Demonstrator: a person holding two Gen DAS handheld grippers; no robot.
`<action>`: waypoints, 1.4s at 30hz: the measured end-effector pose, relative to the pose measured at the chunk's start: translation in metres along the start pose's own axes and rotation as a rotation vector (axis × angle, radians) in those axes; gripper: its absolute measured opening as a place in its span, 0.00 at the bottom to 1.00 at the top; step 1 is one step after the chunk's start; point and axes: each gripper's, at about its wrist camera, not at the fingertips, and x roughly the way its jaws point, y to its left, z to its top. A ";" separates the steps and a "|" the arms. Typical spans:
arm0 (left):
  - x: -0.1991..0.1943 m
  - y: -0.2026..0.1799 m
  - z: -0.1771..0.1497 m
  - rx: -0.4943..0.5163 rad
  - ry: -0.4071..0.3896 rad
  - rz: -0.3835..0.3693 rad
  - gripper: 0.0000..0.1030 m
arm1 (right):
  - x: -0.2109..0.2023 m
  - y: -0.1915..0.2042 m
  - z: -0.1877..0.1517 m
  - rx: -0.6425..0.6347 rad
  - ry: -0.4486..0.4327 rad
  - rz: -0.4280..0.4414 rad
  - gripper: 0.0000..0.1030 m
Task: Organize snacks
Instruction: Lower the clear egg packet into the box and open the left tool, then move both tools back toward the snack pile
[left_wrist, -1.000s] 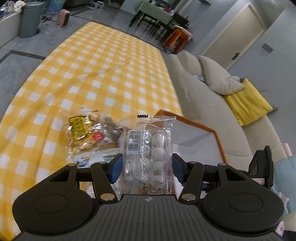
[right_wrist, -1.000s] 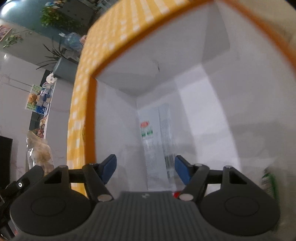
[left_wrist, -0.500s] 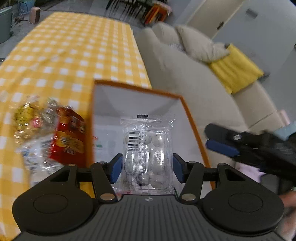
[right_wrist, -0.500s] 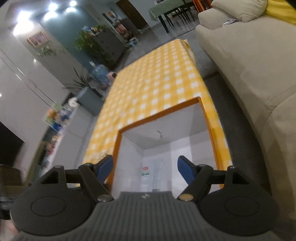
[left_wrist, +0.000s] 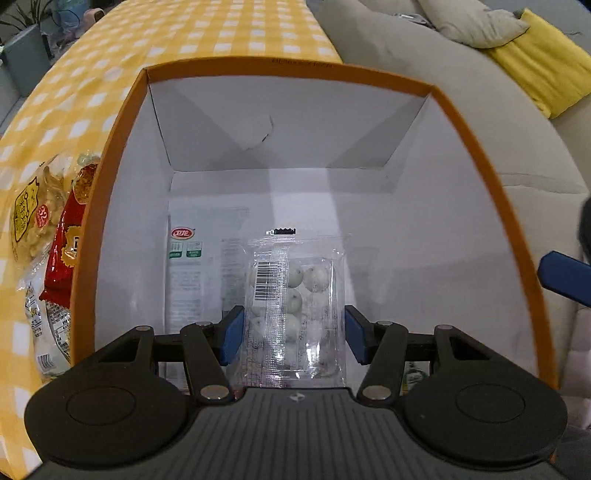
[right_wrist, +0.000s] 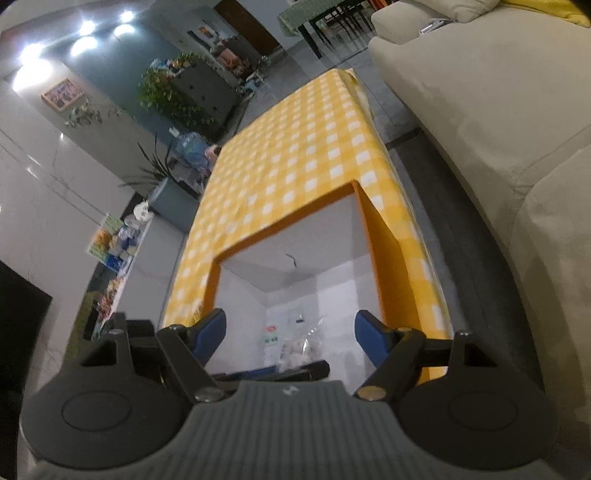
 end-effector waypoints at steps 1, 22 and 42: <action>0.002 0.000 0.000 0.000 0.004 0.001 0.63 | 0.001 0.000 -0.001 -0.008 0.011 0.005 0.73; -0.079 0.010 -0.010 -0.035 -0.059 -0.109 0.77 | 0.021 0.014 -0.008 -0.070 0.115 -0.048 0.73; -0.173 0.111 -0.027 -0.204 -0.182 0.045 0.81 | 0.009 0.068 -0.013 -0.147 0.038 -0.048 0.74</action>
